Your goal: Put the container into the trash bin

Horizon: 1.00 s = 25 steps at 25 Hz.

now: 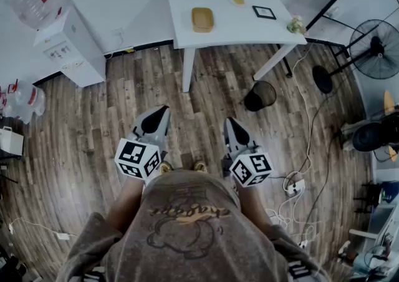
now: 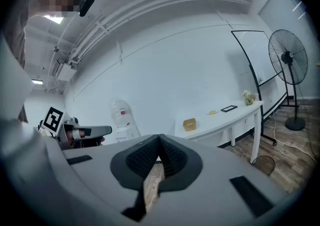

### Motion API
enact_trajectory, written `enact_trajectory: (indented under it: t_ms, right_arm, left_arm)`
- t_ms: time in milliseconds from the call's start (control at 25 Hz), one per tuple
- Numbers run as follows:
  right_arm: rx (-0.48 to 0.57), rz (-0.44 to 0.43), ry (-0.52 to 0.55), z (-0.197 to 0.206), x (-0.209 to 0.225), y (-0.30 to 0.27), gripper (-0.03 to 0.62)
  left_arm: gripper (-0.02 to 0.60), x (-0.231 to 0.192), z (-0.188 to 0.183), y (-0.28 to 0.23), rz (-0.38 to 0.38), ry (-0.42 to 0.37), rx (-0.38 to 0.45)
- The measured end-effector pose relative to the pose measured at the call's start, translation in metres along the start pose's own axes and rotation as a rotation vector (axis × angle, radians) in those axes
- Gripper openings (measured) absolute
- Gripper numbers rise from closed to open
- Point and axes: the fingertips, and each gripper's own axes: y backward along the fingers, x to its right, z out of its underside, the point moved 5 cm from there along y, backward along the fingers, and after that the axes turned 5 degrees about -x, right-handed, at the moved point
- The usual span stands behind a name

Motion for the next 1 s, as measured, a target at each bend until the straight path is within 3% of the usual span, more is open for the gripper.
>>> enact_trajectory:
  t_ms: [200,760,1000]
  right_arm:
    - [-0.001,0.017,-0.002,0.001,-0.009,-0.013,-0.003]
    - [0.037,0.129,-0.034,0.037,-0.053,-0.027,-0.003]
    - [0.027,0.173,-0.034,0.038,-0.046,-0.038,0.000]
  left_arm:
    - [0.005,-0.017,-0.003,-0.002,0.002,0.003,0.004]
    - [0.005,-0.060,0.013,0.014,0.109,-0.049,-0.021]
    - [0.005,-0.073,0.012,-0.003,0.127,-0.050,-0.022]
